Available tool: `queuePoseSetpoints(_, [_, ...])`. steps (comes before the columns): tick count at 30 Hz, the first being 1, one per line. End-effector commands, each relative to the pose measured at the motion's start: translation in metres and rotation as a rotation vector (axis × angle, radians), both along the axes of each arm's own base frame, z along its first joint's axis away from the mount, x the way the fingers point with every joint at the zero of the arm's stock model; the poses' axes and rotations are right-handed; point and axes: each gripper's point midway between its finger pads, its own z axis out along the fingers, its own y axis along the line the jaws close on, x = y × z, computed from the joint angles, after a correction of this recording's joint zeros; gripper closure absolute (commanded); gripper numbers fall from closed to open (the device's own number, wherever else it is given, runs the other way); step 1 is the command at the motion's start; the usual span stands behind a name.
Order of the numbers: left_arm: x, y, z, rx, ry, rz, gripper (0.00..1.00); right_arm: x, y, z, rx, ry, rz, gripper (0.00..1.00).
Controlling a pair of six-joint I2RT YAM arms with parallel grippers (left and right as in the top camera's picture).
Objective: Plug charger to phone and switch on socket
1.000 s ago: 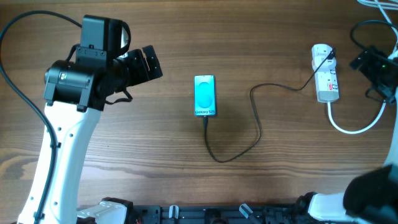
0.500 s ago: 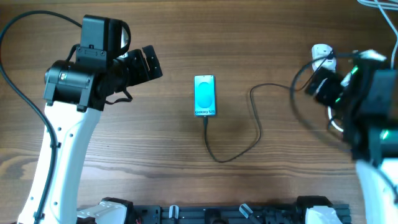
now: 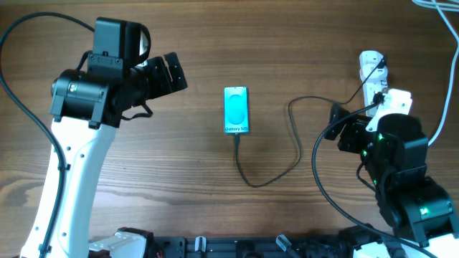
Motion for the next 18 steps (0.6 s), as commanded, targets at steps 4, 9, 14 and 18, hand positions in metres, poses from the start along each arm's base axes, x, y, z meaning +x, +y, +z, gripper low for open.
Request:
queuePoseSetpoints(4, [0.0,0.002,0.003,-0.003,-0.009,0.021,0.0,-0.012,0.009,-0.033,-0.007,0.157,0.057,0.0])
queuePoseSetpoints(9, [0.0,0.002,0.003,-0.003,-0.009,0.021,0.0,-0.006,0.01,-0.053,-0.027,0.242,0.057,0.0])
queuePoseSetpoints(14, [0.0,0.002,0.003,-0.003,-0.009,0.021,0.0,-0.001,0.014,-0.066,-0.033,0.292,0.065,0.0])
queuePoseSetpoints(18, [0.0,0.002,0.003,-0.003,-0.008,0.021,0.0,0.005,0.011,-0.063,-0.023,0.266,0.054,0.0])
